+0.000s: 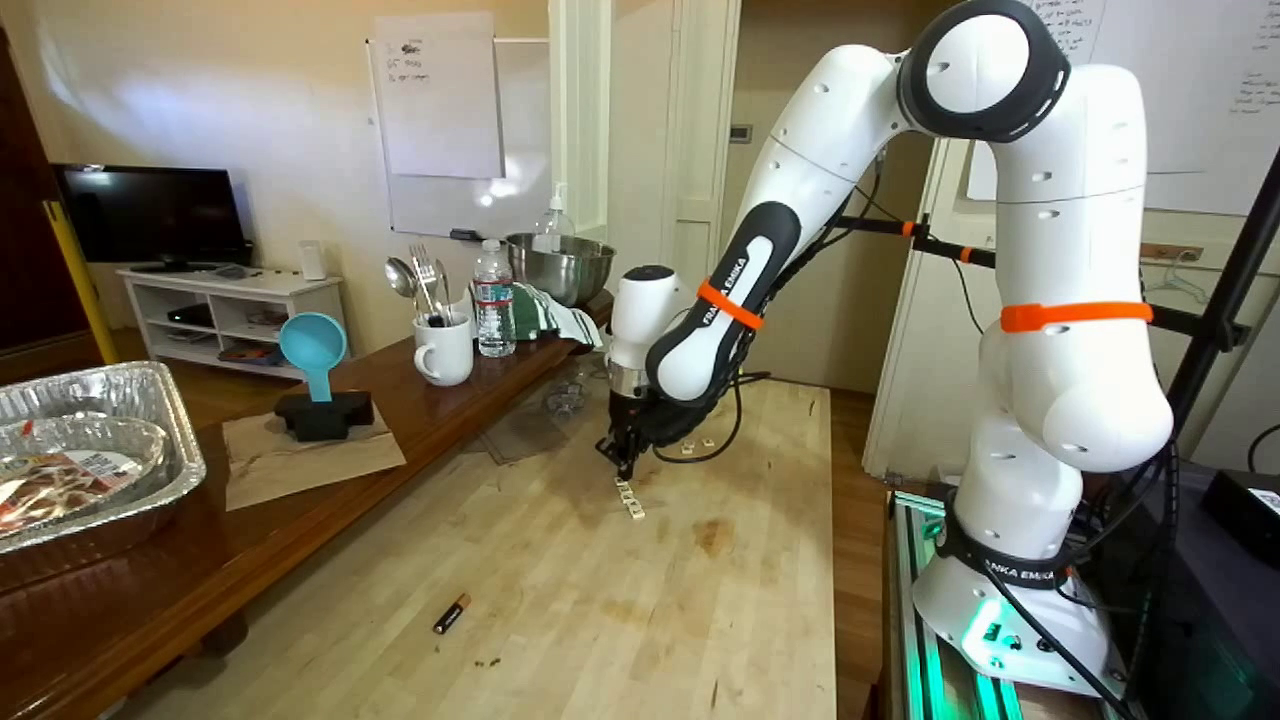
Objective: Use the tiles to create the word 'Tapes'.
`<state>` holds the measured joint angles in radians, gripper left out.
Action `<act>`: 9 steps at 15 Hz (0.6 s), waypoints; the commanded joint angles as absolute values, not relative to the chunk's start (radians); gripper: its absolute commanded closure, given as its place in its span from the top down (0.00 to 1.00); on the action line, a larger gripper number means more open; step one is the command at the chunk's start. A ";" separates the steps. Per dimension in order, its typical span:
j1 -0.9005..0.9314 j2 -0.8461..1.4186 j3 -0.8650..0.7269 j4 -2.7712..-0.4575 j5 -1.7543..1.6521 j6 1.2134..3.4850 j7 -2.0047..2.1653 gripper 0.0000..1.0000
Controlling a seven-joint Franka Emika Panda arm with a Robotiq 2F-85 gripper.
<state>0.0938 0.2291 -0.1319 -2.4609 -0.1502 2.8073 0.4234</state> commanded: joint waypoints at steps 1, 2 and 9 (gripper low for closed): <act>0.114 0.242 -0.147 -2.488 -0.180 2.823 0.449 0.00; 0.114 0.242 -0.146 -2.488 -0.182 2.823 0.449 0.00; 0.125 0.240 -0.149 -2.491 -0.211 2.823 0.458 0.00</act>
<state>0.1006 0.2287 -0.1350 -2.4615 -0.1854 2.8073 0.4238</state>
